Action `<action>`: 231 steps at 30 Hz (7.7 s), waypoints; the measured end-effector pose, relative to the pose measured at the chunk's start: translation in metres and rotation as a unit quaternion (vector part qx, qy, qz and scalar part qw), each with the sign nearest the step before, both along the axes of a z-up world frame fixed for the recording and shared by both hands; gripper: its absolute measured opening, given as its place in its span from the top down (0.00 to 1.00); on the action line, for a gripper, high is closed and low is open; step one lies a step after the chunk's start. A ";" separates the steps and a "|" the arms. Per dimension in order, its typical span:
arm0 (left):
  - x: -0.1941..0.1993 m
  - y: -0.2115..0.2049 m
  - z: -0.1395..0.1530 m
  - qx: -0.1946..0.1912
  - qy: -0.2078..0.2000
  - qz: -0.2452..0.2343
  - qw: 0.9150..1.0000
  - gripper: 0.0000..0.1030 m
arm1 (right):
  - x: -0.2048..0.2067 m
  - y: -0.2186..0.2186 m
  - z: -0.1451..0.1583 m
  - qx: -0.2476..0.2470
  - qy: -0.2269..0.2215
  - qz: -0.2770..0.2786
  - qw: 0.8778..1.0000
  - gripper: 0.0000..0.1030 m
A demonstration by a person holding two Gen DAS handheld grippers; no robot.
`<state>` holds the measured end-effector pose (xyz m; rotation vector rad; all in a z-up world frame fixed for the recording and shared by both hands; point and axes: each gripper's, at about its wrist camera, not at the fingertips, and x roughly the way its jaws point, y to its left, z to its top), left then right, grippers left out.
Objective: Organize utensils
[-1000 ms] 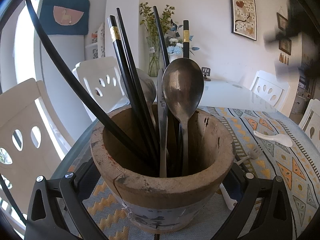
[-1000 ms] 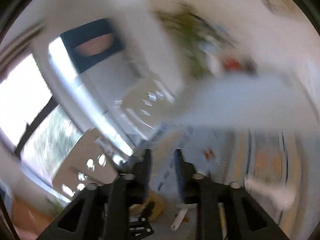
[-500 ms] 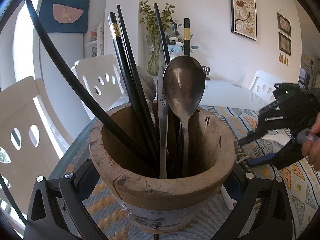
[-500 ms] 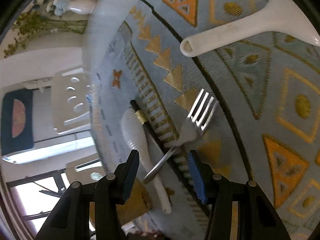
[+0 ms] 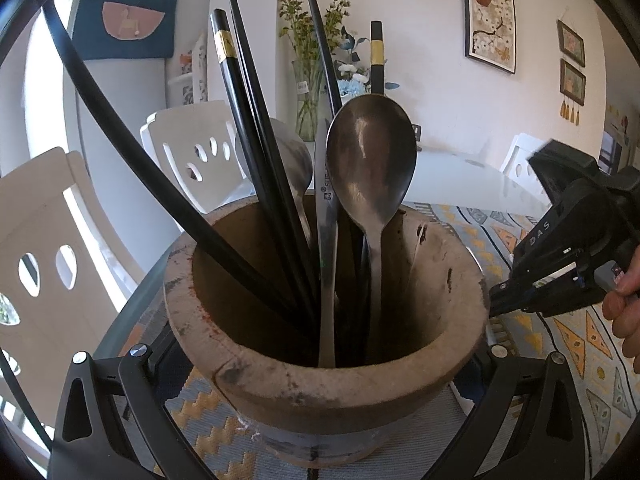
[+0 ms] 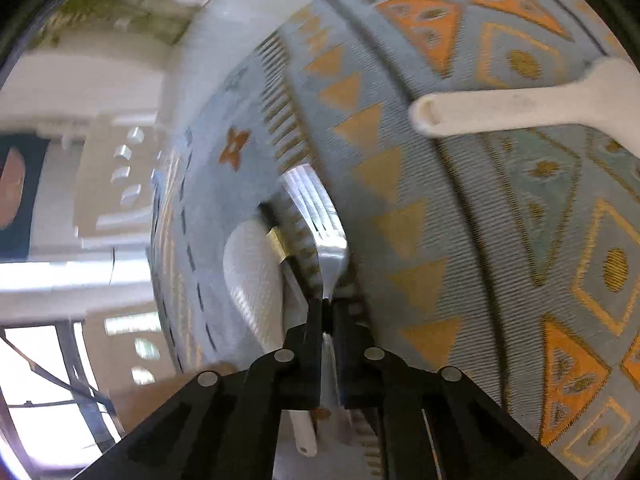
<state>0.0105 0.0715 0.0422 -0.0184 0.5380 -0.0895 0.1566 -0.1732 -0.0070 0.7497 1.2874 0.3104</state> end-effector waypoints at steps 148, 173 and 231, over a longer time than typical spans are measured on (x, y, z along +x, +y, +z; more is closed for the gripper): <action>-0.010 0.012 0.006 -0.007 -0.033 -0.006 0.999 0.00 | 0.001 0.067 0.038 -0.157 -0.183 0.173 0.955 0.42; -0.008 0.008 0.008 -0.001 -0.031 -0.001 1.000 0.00 | -0.056 0.069 0.085 -0.090 -0.299 0.199 0.929 0.45; -0.010 0.010 0.005 -0.007 -0.025 -0.004 1.000 0.00 | 0.018 0.115 0.025 -0.092 -0.136 0.220 0.962 0.59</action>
